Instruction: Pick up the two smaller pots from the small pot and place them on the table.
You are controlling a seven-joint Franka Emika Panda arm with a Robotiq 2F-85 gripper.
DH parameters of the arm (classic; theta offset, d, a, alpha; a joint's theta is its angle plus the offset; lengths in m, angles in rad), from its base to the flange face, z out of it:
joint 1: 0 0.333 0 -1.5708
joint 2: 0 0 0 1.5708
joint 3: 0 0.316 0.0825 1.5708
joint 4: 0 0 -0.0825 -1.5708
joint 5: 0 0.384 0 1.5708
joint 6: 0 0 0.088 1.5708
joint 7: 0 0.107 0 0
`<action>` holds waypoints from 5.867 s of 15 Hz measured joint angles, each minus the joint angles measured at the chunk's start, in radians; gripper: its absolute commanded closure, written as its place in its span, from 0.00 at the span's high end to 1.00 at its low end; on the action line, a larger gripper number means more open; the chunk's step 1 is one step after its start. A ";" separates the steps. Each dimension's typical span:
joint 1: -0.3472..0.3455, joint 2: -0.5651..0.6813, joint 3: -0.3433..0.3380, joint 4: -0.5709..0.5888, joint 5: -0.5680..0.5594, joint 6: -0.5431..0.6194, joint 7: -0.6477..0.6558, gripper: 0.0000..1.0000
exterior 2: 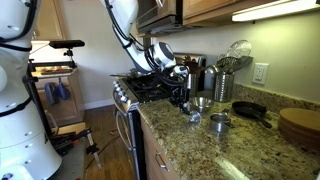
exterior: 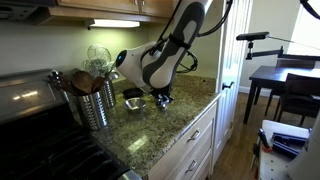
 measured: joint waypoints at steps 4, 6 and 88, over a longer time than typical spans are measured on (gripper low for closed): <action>0.001 0.007 0.002 0.000 0.000 -0.005 0.000 0.68; 0.001 0.008 0.002 0.000 0.000 -0.010 0.000 0.81; -0.382 0.167 -0.038 0.232 0.562 0.391 -1.260 0.62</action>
